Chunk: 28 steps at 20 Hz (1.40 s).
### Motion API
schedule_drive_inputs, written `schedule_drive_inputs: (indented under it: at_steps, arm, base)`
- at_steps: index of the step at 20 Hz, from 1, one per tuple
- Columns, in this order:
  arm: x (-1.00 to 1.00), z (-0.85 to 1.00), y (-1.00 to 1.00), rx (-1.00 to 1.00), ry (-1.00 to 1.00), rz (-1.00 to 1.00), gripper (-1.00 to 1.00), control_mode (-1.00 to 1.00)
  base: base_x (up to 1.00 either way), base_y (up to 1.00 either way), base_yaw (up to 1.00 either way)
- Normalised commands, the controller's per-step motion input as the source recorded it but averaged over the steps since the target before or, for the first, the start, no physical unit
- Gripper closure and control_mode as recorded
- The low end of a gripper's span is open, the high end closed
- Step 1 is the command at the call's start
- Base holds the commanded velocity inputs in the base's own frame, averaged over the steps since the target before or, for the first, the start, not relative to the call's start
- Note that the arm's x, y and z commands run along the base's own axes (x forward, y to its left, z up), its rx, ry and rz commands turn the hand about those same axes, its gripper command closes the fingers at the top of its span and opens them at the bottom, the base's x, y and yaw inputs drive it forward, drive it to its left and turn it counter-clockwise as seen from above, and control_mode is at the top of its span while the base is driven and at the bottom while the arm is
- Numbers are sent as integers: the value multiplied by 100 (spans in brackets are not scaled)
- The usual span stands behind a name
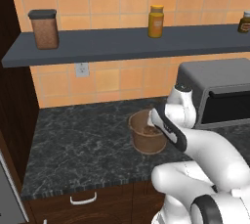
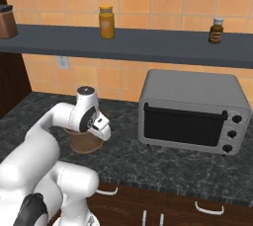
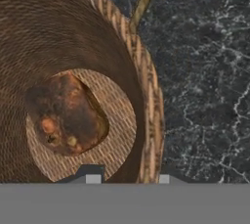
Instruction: Open the cabinet, pick up the bread from the cabinet and place it in the basket. Then move the basket to the dining counter.
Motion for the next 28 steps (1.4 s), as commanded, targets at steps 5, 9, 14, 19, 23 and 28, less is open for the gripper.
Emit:
schedule_drive_inputs:
  at_steps: [5, 9, 14, 19, 23, 28]
  arm:
    - [-36, 47, 0, 3, -15, -22, 100, -100]
    - [-51, 99, -12, 0, -24, -13, 100, -100]
    - [-63, 99, -55, 0, -6, 0, 100, -100]
    - [-48, 70, -77, -1, -1, 0, 100, -100]
    - [-47, 12, -27, 0, -7, 0, 100, 100]
    - [0, 0, 0, 0, 0, 0, 100, 100]
  base:
    - [0, 0, 0]
    - [0, 0, 0]
    - [0, 0, 0]
    - [0, 0, 0]
    - [-50, -1, 5]
    - [-32, 2, 70]
